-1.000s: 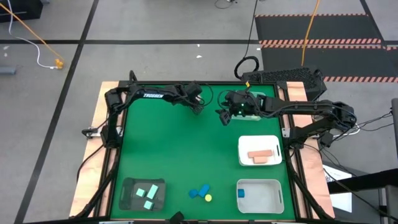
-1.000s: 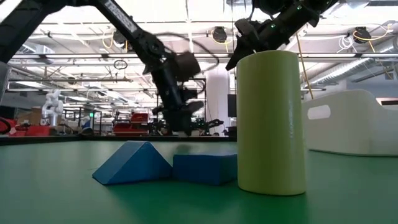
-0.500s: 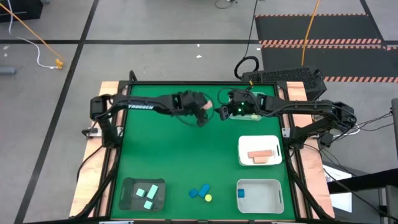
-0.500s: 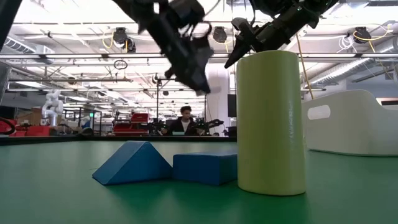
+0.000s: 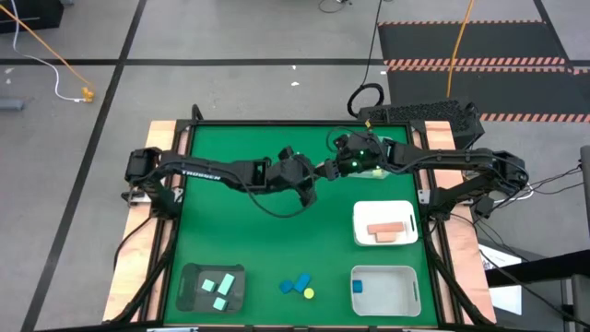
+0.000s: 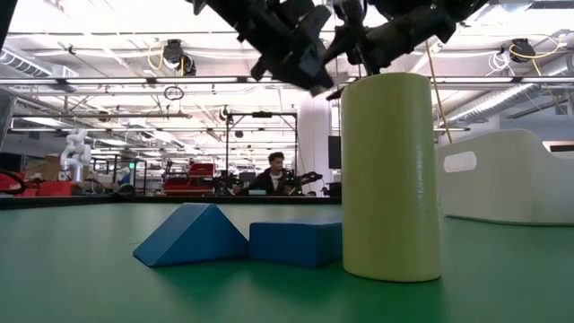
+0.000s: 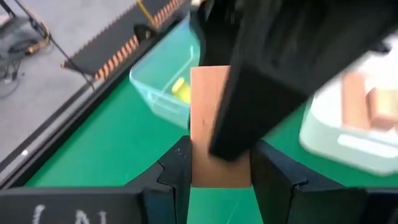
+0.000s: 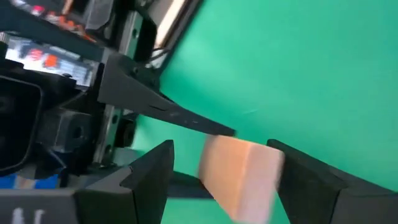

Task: Sort & place blocks by color
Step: Put the brown block into the white bin, then put the left blue block into the gray bin

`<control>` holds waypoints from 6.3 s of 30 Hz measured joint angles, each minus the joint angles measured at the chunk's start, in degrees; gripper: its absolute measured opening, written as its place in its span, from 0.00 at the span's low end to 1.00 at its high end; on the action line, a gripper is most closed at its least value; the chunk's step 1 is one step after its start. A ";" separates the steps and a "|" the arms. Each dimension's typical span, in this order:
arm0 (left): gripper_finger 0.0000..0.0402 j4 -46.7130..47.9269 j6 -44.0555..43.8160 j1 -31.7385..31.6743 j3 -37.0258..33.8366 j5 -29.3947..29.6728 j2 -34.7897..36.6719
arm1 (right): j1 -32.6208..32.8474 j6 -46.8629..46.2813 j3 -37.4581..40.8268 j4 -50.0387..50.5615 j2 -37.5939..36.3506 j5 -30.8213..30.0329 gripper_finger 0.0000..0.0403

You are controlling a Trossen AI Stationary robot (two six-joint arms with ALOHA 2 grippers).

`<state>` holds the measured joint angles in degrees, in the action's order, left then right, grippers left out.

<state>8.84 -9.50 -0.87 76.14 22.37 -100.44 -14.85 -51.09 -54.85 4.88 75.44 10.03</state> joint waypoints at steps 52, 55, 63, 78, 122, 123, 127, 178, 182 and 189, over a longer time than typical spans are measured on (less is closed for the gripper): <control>0.34 3.00 -1.11 4.29 0.00 6.40 -0.02 | 1.35 0.88 -0.04 2.70 -0.04 0.33 0.11; 0.46 2.53 -1.83 4.47 0.00 5.74 -0.02 | 1.36 2.64 -0.01 3.63 -0.02 -0.16 0.11; 0.70 2.99 -4.73 6.77 0.02 6.06 2.45 | -0.22 4.90 0.01 15.69 -2.04 0.36 0.11; 0.63 22.31 -17.79 11.75 0.04 -13.67 4.84 | 11.69 1.55 -0.02 48.00 -18.02 17.23 0.11; 0.60 12.02 -29.79 38.48 -0.04 -3.15 -13.09 | 31.82 0.75 0.00 48.13 -16.90 -13.16 0.60; 0.60 11.80 -30.41 38.46 -0.04 -3.03 -13.73 | 31.82 0.76 0.00 48.06 -16.90 -13.16 0.59; 0.60 10.70 -31.79 38.40 -0.02 -1.75 -16.19 | 31.82 0.78 0.00 48.01 -16.90 -13.20 0.59; 0.32 -11.90 -1.89 23.70 0.00 18.86 -2.71 | 29.14 -9.82 11.30 -1.45 -16.90 -11.66 0.58; 0.32 -15.16 2.05 21.97 0.00 18.88 -2.75 | 28.05 -11.24 11.30 -5.96 -16.90 -11.72 0.58; 0.32 -19.76 8.52 19.91 -0.02 18.90 -2.77 | 26.86 -11.29 11.28 -10.78 -16.12 -14.70 0.58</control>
<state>-10.92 -0.98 19.04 76.12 41.28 -103.21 12.01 -62.38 -43.57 -5.90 59.31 -4.67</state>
